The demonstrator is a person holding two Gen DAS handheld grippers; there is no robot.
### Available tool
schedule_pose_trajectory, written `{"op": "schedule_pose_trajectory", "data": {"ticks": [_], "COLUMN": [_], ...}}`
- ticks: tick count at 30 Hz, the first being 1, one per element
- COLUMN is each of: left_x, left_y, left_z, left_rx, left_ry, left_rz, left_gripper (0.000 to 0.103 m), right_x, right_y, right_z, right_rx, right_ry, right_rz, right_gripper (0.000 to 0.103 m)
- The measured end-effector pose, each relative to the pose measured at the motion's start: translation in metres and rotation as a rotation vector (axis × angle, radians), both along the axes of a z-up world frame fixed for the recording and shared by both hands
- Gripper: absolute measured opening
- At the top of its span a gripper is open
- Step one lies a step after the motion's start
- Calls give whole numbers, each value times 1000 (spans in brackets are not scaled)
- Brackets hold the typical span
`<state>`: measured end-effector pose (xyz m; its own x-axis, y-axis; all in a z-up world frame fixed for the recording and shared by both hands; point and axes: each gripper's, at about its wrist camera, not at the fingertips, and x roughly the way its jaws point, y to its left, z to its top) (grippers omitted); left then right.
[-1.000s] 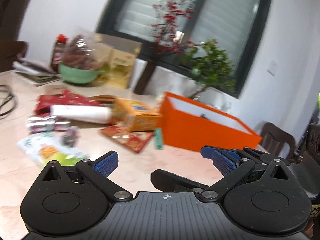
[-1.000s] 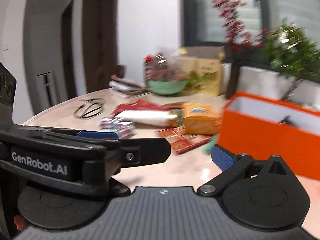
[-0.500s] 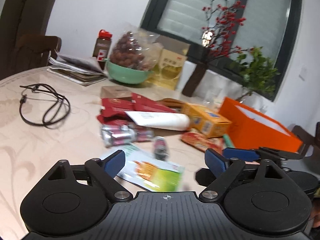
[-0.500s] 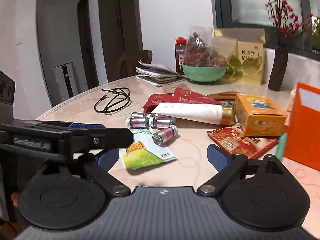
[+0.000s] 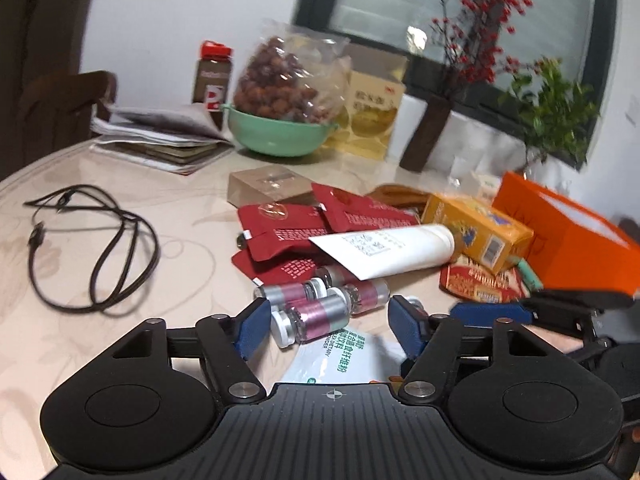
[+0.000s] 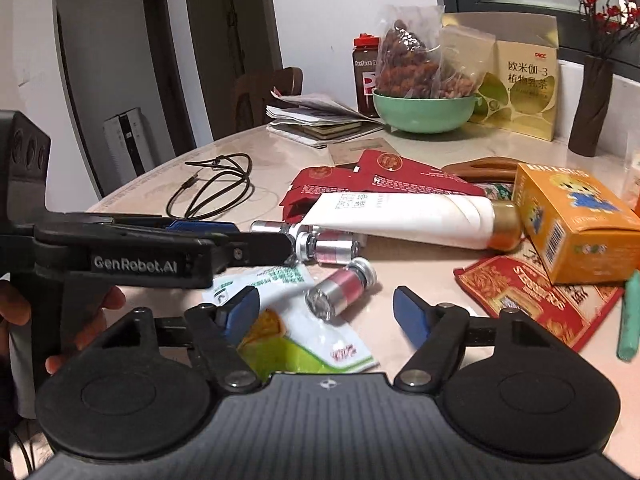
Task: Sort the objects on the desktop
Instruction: 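Move both tools back from the box over the pink-capped glass vials, then close the left tool on a lying glass vial while the right tool grasps a standing vial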
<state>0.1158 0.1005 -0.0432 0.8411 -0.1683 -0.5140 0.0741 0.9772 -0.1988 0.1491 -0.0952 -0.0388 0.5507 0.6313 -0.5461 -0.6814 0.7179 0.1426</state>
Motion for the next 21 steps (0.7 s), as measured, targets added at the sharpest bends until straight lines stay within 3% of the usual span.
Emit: {"op": "schedule_pose_trajectory", "data": {"ticks": [3,10,12,14,18,21], "left_x": [7,12,12,12,14,18], "left_y": [-1,-4,-6,-10,-20,-27], "left_z": [-1,-3,-2,0,3,3], "left_rx": [21,24,28,35,85,104], "left_ry": [17,39,39,37,21,15], "left_rz": [-39,-59,-81,-115,-132,-149], "left_gripper": [62,53,45,45,62,67], "right_x": [6,12,13,14,14,16], "right_y": [6,10,9,6,-7,-16], "right_z": [-2,-6,-5,-5,-4,-4], "right_rx": [-21,-44,-47,-43,-65,-75], "right_ry": [4,13,12,15,6,10], "right_rz": [-2,12,17,22,14,-13], "right_gripper": [71,64,62,55,53,46]}}
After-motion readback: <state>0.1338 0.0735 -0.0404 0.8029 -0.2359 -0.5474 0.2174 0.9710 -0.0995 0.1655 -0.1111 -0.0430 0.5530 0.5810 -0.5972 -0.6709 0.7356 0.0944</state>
